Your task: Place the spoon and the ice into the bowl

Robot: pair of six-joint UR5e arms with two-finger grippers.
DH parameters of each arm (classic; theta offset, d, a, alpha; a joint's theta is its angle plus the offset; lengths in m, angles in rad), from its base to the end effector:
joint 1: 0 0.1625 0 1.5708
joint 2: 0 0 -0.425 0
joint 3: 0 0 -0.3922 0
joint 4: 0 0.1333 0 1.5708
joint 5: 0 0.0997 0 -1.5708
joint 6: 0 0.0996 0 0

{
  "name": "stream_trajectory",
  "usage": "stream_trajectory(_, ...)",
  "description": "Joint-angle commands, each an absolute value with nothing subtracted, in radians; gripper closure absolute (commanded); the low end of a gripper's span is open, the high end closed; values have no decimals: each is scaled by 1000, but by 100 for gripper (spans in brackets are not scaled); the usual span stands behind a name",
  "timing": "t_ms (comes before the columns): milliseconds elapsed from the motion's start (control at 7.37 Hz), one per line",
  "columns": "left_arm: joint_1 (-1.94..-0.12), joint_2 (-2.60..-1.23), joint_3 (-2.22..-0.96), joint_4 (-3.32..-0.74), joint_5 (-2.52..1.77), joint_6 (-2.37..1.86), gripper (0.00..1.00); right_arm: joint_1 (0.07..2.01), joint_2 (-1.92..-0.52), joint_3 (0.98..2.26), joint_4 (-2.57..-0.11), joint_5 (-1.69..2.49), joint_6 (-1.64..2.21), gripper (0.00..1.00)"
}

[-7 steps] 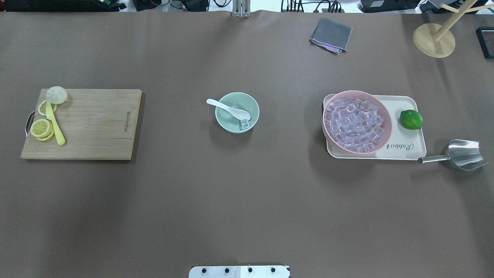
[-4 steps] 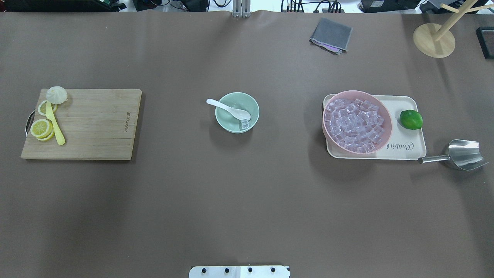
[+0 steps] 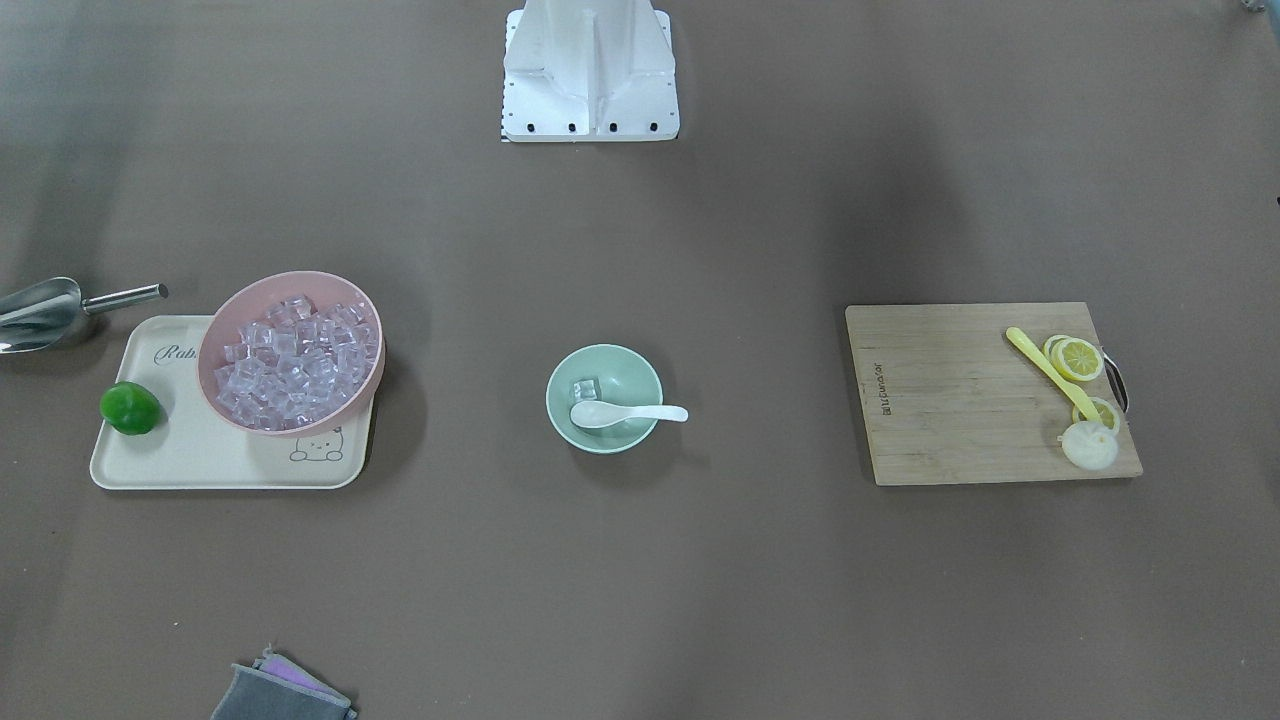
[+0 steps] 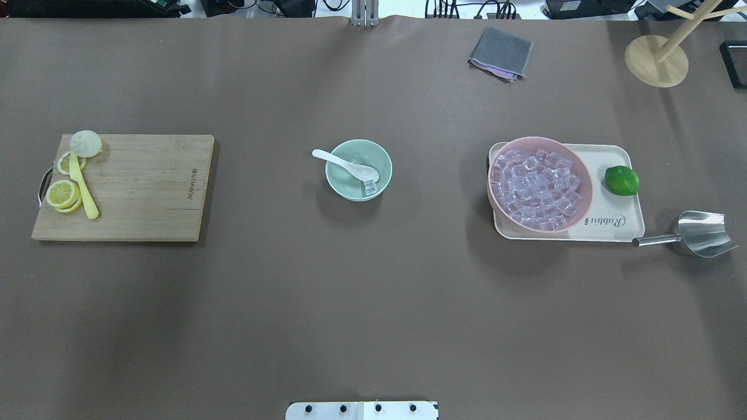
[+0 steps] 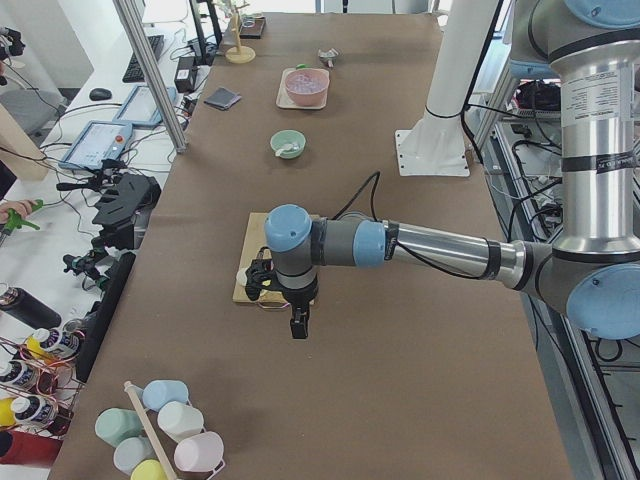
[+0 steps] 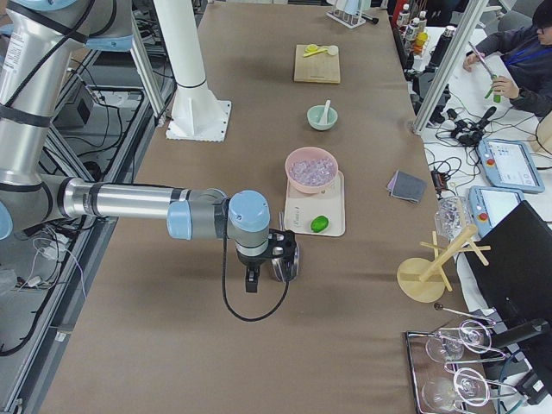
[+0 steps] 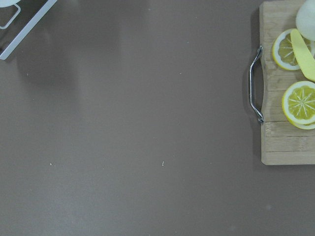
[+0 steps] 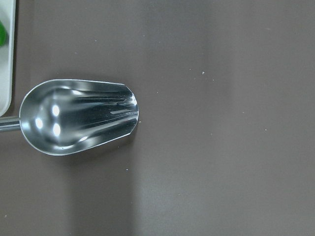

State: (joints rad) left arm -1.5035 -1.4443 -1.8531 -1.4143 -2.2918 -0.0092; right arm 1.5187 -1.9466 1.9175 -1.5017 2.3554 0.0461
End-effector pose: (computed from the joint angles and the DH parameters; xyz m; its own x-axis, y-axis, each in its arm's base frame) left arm -0.0382 -0.4370 0.5981 0.7501 0.0409 -0.6601 -0.0604 0.9982 -0.0068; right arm 0.0452 -0.3413 0.6357 0.7069 -0.0190 0.7071 0.0195 0.9998 0.0074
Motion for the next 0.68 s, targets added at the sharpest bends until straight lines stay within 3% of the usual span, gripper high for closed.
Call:
stream_trajectory(0,-1503,-1445,-1855,-1414,-2292,-9,2,1519,-1947,1917,-1502,2356,46,0)
stream_trajectory(543,-1505,-1445,-1859,-1414,-2290,-9,2,1519,-1947,1917,-1500,2356,46,0)
